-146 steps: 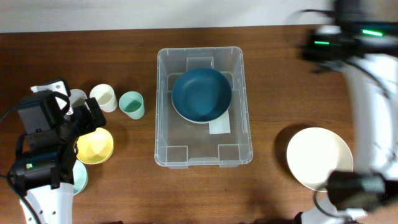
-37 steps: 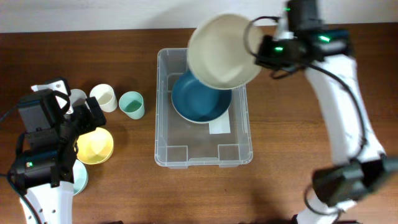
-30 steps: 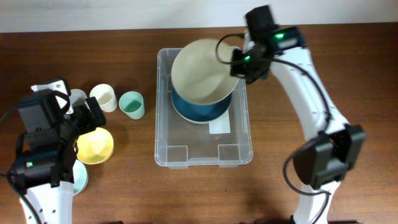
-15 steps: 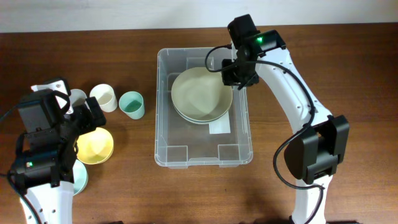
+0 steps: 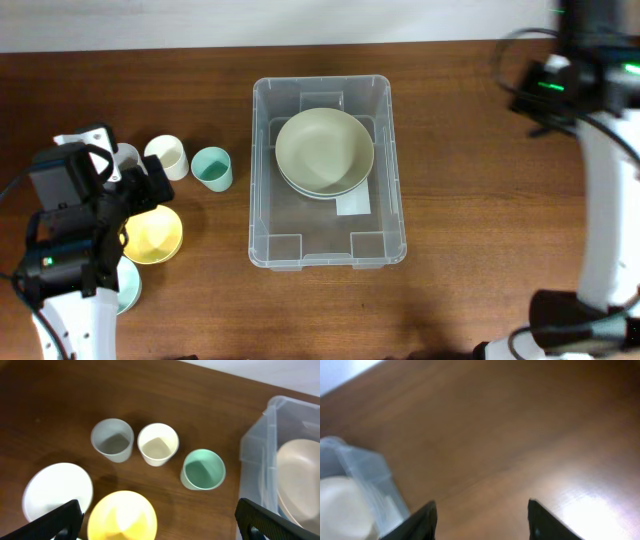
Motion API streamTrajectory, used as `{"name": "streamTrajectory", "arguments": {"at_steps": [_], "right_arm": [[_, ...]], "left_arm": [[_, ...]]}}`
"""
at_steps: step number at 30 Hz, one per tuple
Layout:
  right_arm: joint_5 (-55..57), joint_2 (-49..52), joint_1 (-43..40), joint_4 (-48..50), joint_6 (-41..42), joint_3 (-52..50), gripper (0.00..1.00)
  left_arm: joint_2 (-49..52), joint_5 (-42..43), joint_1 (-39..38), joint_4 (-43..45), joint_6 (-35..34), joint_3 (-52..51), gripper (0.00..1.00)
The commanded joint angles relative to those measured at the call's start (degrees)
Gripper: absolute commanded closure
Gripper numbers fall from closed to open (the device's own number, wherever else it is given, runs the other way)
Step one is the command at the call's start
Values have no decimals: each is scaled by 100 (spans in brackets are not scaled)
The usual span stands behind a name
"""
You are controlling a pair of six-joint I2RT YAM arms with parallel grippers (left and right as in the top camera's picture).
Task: Pack container
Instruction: 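Withdraw the right gripper to the right side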
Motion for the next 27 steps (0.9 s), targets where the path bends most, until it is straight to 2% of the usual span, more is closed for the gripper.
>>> {"name": "streamTrajectory", "arguments": {"at_steps": [1,4,9,12,13,18,24,27], "right_arm": [[-304,-83,-527,-527,105,7,46],[-326,-236,-848,-949,-7,-15,46],[-743,-1058,-1040,-946,-328,-756,46],[-745,-1775,-1029,-835,-326,-1626,46],[-743,-2262,-1029,-595,-330,-2302,46],[-748,-3239,-1029,212,-328,-4059,39],[-763,-3410,-1029,721,-330,-5335,39],[-763,-3327,-1029,984,-330,-5757,38]], "left_arm": [[264,297,-181,-4,271,177,1],[570,269,-564,-179,544,479,1],[1373,203,-1067,-713,809,1292,1],[1899,208,-1165,-1045,850,1821,1],[2208,205,-1165,-1213,850,2118,1],[2983,166,-1167,-1412,855,2726,3],[3353,107,-1165,-1469,1300,2820,4],[3355,-658,-1086,-1502,1132,2820,2]]}}
